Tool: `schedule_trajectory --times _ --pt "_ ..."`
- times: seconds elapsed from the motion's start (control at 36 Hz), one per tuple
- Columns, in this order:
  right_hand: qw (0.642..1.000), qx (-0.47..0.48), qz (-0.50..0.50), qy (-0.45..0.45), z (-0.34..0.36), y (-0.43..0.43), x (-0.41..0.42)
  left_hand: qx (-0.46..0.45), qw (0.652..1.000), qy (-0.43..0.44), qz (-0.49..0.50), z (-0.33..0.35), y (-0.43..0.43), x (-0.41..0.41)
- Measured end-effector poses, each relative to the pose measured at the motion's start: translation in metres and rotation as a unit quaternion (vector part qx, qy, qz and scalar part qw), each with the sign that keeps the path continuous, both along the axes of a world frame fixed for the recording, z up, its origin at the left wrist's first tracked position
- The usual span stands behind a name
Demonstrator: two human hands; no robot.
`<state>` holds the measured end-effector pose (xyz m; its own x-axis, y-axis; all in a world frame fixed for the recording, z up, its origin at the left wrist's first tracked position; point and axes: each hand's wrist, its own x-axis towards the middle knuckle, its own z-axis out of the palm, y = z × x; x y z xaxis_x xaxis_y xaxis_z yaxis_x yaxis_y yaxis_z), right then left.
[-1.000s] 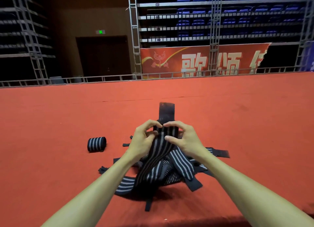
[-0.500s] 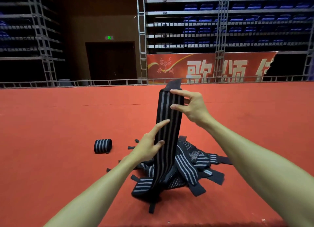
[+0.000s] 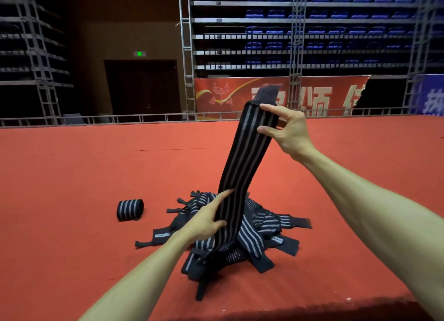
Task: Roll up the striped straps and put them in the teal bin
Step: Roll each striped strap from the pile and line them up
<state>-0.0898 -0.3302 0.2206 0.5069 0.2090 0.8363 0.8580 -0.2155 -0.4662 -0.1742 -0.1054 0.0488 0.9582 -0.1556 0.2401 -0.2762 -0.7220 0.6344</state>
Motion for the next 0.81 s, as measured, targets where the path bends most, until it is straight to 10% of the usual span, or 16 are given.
schedule_trajectory --times 0.47,0.81 --pt "0.998 -0.015 -0.061 -0.01 0.025 -0.052 0.024 -0.253 0.959 0.087 -0.096 0.006 -0.103 0.031" --pt "0.995 -0.037 -0.084 0.028 -0.051 -0.087 0.067 -0.138 0.982 0.094 -0.086 -0.06 -0.147 0.083"
